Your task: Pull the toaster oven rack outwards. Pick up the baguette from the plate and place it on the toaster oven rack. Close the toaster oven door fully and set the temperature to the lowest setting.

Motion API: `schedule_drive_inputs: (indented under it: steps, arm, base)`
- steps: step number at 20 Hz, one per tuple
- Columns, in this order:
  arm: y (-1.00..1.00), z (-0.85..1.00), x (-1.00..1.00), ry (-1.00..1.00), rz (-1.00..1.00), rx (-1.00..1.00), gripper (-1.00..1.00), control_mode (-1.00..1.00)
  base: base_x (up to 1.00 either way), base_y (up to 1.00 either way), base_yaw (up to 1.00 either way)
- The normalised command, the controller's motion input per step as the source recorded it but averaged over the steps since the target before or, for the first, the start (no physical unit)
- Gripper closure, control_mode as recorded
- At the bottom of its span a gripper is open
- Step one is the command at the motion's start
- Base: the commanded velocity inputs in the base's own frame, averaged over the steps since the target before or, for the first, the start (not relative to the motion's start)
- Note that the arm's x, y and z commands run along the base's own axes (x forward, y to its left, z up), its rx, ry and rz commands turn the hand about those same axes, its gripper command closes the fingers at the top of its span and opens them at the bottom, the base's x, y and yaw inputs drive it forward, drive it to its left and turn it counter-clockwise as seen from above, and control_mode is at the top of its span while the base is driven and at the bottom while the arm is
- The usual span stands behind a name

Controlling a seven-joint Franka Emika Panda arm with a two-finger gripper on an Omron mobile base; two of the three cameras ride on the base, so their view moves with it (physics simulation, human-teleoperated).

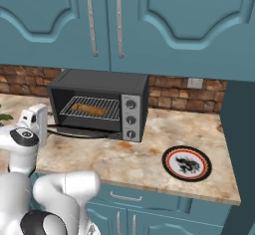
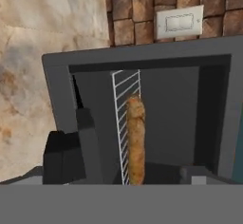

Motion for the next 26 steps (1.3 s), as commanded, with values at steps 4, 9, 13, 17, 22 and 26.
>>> schedule_drive_inputs:
  steps: [4,9,13,17,22,26]
  arm:
    - [0.0,0.3,0.52,-0.1,0.02,0.0,-1.0,-1.0]
    - [0.0,0.24,0.49,-0.07,0.02,0.0,-1.0,-1.0]
    - [0.0,0.15,0.44,-0.03,0.02,0.0,-1.0,-1.0]
    - [0.0,0.03,0.36,-0.01,0.01,0.0,-1.0,-1.0]
    - [0.0,0.0,0.36,0.0,0.02,0.0,-1.0,-1.0]
    - [0.0,0.0,0.42,0.0,0.02,0.0,-1.0,-1.0]
  base:
    - [0.0,0.0,0.0]
    - [0.0,0.0,0.0]
    - [0.0,0.0,0.0]
    - [0.0,0.0,0.0]
    - [0.0,0.0,0.0]
    - [0.0,0.0,0.0]
